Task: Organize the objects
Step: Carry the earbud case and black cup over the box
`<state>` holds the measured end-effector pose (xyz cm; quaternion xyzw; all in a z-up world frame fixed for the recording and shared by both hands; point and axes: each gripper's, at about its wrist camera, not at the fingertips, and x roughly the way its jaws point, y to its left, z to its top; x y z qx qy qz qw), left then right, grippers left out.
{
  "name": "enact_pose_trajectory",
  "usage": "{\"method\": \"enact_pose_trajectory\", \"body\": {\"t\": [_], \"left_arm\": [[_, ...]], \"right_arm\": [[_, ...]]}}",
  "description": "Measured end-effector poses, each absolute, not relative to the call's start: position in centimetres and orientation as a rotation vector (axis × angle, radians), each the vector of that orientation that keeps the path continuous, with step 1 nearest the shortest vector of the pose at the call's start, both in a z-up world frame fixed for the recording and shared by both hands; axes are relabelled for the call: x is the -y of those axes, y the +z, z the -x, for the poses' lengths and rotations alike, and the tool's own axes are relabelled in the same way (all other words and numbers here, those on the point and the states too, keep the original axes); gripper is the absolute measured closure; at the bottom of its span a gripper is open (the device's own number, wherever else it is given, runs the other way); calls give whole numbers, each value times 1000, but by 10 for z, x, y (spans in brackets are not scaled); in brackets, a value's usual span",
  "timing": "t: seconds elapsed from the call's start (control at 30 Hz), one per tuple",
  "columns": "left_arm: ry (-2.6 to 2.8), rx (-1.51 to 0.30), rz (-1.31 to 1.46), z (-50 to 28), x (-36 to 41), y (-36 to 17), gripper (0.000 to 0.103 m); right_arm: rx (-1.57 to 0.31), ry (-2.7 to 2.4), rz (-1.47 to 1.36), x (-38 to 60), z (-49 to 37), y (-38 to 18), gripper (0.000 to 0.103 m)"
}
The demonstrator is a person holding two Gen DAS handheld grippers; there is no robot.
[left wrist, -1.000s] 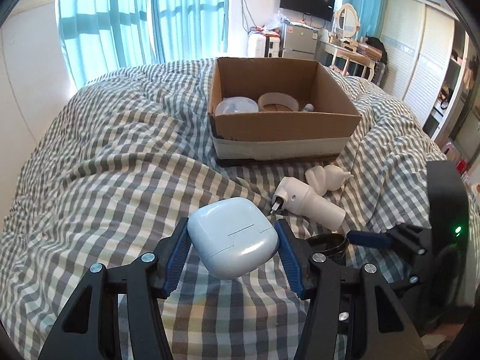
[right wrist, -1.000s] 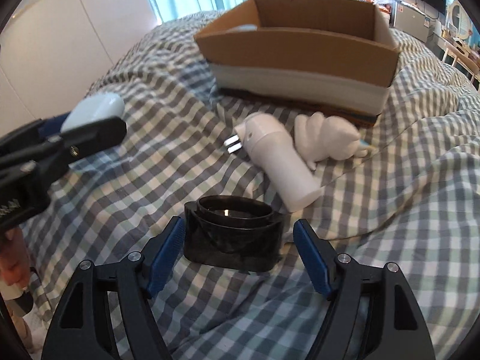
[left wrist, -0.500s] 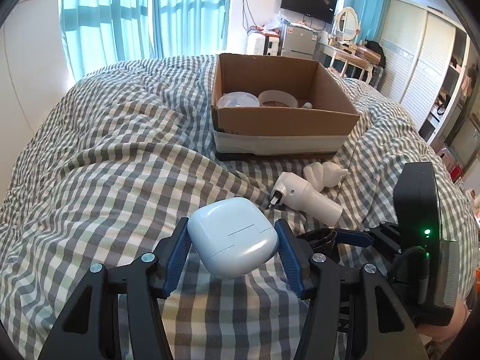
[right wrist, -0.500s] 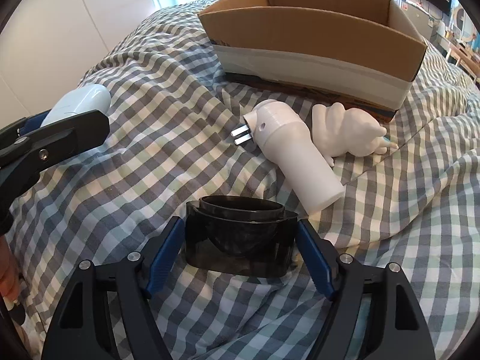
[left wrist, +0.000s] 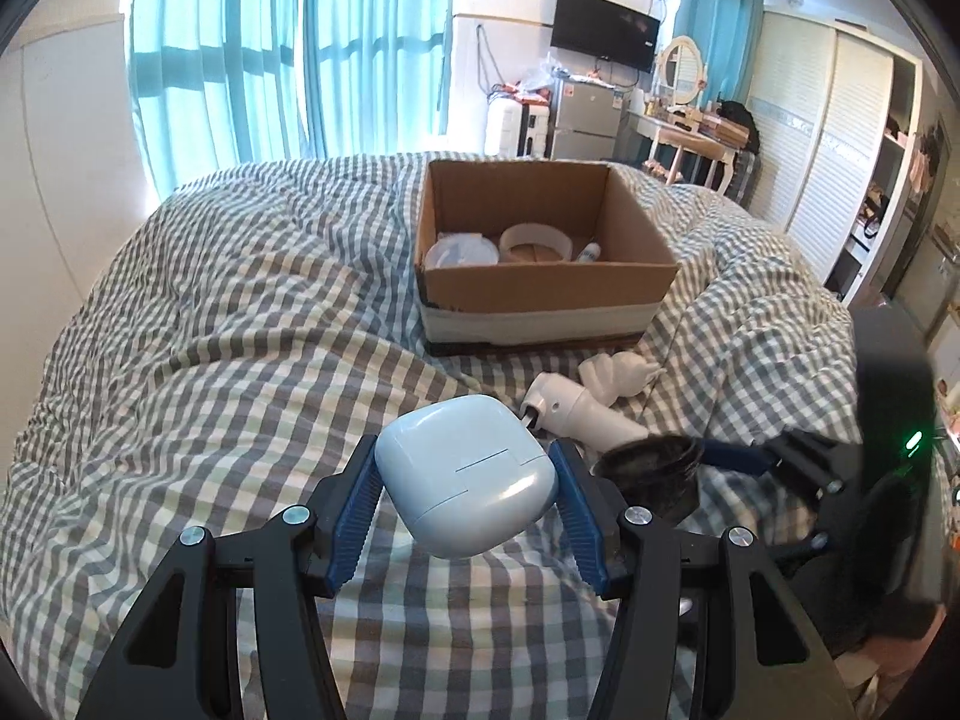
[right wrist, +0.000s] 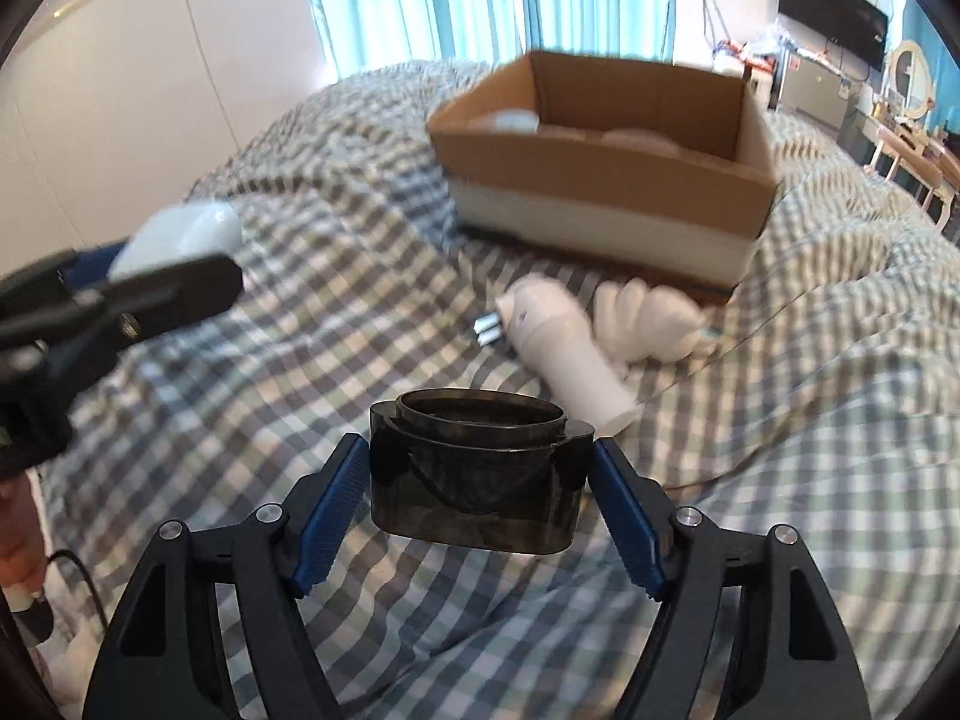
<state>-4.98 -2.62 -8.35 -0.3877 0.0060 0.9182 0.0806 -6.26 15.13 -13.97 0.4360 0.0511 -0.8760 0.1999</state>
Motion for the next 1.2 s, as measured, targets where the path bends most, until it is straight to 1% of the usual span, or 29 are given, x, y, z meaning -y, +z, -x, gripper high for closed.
{"method": "enact_pose_trajectory", "body": {"t": [0.13,0.33,0.5,0.67,0.8,0.93,1.1,1.2], "left_arm": [[2742,-30,1102,52,21,-65,46],[2750,-31,1000,79,16,-27,46],[2753,-53,907,117,8,9,46],[2775,-118,834,164,-6,26,46],[2725,-124,847,202,-15,24,46],[2697,-128,855,240,-26,12,46],[2669,-89,946,303,-31,-20,46],[2686,-100,1004,328,-32,-51,46]], "right_arm": [[-132,-2510,-1117,-164,64,-101,28],[-148,-2581,-973,-175,78,-46,28],[-160,-2639,-871,-185,110,-6,28],[-155,-2675,-820,-187,151,19,28],[-132,-2687,-829,-191,192,21,28],[-57,-2713,-841,-204,239,23,28],[25,-2735,-866,-211,303,20,28],[67,-2737,-884,-210,327,3,28]]}}
